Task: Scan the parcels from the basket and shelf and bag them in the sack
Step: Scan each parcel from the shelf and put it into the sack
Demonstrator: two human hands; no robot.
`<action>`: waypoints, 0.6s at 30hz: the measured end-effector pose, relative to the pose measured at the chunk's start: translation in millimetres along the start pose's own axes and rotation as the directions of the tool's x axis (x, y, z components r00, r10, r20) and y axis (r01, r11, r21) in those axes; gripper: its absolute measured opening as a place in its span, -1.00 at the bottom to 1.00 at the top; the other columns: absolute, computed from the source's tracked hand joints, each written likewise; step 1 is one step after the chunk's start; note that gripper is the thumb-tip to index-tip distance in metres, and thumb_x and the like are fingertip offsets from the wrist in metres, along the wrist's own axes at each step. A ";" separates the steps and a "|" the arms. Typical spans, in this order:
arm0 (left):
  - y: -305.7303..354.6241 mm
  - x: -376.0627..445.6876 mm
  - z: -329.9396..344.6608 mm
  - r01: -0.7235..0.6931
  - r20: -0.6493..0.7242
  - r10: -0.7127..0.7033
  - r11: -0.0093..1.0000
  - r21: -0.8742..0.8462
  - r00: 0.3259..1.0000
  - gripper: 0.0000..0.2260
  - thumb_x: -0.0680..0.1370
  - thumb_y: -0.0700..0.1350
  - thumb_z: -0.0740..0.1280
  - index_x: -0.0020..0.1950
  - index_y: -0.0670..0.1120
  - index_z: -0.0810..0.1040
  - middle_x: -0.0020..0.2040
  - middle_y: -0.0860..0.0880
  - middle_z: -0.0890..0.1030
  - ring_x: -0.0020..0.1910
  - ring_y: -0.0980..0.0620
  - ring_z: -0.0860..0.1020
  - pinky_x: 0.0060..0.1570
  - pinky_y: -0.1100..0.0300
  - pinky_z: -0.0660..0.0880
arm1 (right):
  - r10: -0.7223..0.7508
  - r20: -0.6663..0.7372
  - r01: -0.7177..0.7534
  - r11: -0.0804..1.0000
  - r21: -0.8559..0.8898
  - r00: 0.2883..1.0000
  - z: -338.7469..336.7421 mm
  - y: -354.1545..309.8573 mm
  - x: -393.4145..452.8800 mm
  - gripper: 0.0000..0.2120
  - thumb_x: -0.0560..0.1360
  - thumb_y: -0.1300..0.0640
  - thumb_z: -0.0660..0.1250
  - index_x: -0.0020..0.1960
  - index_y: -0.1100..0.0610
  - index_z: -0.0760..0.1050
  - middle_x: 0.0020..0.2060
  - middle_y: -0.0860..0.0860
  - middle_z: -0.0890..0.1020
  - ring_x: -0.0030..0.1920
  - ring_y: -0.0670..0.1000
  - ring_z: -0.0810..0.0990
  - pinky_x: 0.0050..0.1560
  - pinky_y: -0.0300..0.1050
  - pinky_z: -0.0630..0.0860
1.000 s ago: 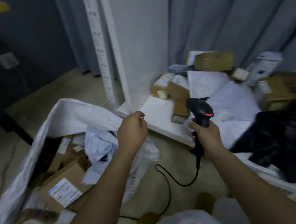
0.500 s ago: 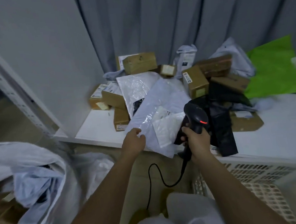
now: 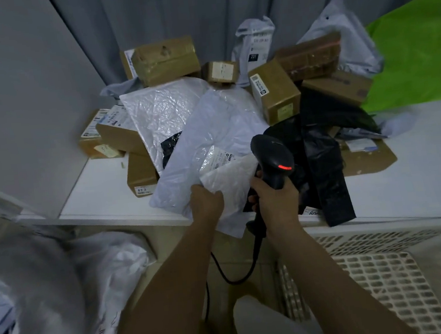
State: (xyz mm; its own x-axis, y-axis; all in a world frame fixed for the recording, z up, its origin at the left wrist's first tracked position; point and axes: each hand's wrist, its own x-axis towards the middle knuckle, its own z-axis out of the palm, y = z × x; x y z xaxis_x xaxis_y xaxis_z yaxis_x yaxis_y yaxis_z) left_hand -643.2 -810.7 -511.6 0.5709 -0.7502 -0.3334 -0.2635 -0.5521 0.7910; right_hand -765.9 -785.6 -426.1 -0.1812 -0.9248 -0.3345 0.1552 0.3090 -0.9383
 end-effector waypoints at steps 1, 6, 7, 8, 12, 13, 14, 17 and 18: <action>-1.3 1.2 2.3 -0.016 0.000 0.016 0.999 -0.044 1.000 -0.64 0.53 -0.19 0.31 0.28 -0.29 0.37 0.17 -0.21 0.52 0.16 -0.16 0.51 0.06 0.13 0.40 | -0.006 0.002 0.006 1.000 -0.008 1.000 -2.4 -0.4 1.2 -0.88 0.47 0.31 0.38 0.00 0.20 0.52 -0.35 0.07 0.56 -0.55 -0.15 0.48 -0.49 -0.25 0.43; 6.8 -1.6 -2.4 -0.238 -0.147 0.226 0.969 -0.070 0.963 -0.79 0.56 -0.23 0.28 -0.26 -0.12 0.35 -0.33 0.03 0.34 -0.23 0.00 0.38 -0.35 0.20 0.12 | -0.041 -0.045 0.040 0.999 -0.021 0.998 -18.2 1.3 3.7 -0.89 0.46 0.28 0.41 -0.12 0.12 0.52 -0.30 0.10 0.58 -0.36 0.01 0.53 -0.32 -0.09 0.44; 11.0 -3.5 -8.0 -0.276 -0.195 0.258 0.958 -0.073 0.946 -0.74 0.56 -0.22 0.29 -0.29 -0.09 0.30 -0.35 0.04 0.32 -0.27 0.01 0.37 -0.35 0.18 0.11 | -0.034 -0.057 0.034 0.999 -0.011 0.998 -20.7 1.4 3.1 -0.91 0.46 0.28 0.41 -0.09 0.14 0.53 -0.29 0.11 0.58 -0.34 0.03 0.53 -0.32 -0.09 0.44; 15.8 -6.5 -15.1 -0.317 -0.239 0.288 0.944 -0.089 0.927 -0.72 0.56 -0.22 0.29 -0.30 -0.08 0.28 -0.36 0.04 0.32 -0.31 0.04 0.35 -0.34 0.18 0.12 | -0.021 -0.068 0.021 1.000 0.002 0.997 -22.0 0.2 1.7 -0.90 0.47 0.28 0.41 -0.05 0.16 0.54 -0.29 0.11 0.58 -0.33 0.04 0.53 -0.34 -0.10 0.44; 37.9 -25.6 -58.8 -0.454 -0.322 0.400 0.884 -0.111 0.858 -0.81 0.58 -0.18 0.29 -0.22 -0.13 0.40 -0.32 0.01 0.42 -0.34 0.13 0.42 -0.29 0.19 0.27 | 0.058 -0.066 -0.050 0.993 0.111 0.996 -14.3 -17.2 -15.1 -0.90 0.48 0.30 0.39 -0.08 0.15 0.51 -0.35 0.07 0.56 -0.42 -0.01 0.49 -0.44 -0.19 0.42; 42.6 -33.5 -72.4 -0.490 -0.325 0.436 0.866 -0.103 0.839 -0.87 0.58 -0.15 0.29 -0.15 -0.15 0.47 -0.24 -0.04 0.49 -0.29 0.08 0.47 -0.26 0.19 0.35 | 0.070 -0.044 -0.063 0.988 0.144 0.997 -9.0 -22.9 -23.0 -0.91 0.48 0.28 0.39 -0.07 0.16 0.51 -0.35 0.06 0.56 -0.41 -0.02 0.50 -0.42 -0.19 0.43; 46.7 -42.9 -87.1 -0.522 -0.328 0.470 0.849 -0.086 0.819 -0.89 0.58 -0.14 0.30 -0.09 -0.15 0.52 -0.17 -0.07 0.53 -0.24 0.06 0.49 -0.22 0.20 0.40 | 0.075 -0.009 -0.072 0.981 0.178 0.997 -2.6 -28.3 -32.3 -0.91 0.49 0.26 0.40 -0.05 0.17 0.51 -0.33 0.06 0.57 -0.40 -0.03 0.52 -0.41 -0.20 0.44; 52.7 -78.4 -134.3 -0.619 -0.337 0.593 0.785 0.036 0.732 -0.91 0.58 -0.10 0.30 -0.08 -0.09 0.55 -0.11 -0.03 0.54 -0.19 0.08 0.50 -0.20 0.24 0.40 | 0.049 0.114 -0.075 0.969 0.233 0.992 21.5 -43.6 -67.1 -0.83 0.48 0.11 0.45 0.01 0.14 0.54 -0.19 0.04 0.66 -0.23 -0.03 0.66 -0.32 -0.20 0.49; 53.7 -93.6 -151.0 -0.646 -0.327 0.633 0.759 0.084 0.701 -0.92 0.58 -0.08 0.30 -0.09 -0.05 0.53 -0.11 0.00 0.54 -0.18 0.06 0.52 -0.21 0.19 0.42 | 0.035 0.144 -0.069 0.969 0.239 0.989 29.8 -50.9 -81.2 -0.80 0.48 0.05 0.46 0.02 0.11 0.55 -0.15 0.04 0.68 -0.17 -0.02 0.68 -0.28 -0.19 0.50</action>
State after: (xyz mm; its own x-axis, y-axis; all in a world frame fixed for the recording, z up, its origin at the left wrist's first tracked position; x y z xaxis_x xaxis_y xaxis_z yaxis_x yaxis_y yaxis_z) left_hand -593.4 -715.3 -360.4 0.4881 -0.7566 0.4351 -0.6338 0.0355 0.7727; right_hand -730.2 -732.8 -348.6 -0.0342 -0.9357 -0.3510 0.3945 0.3101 -0.8650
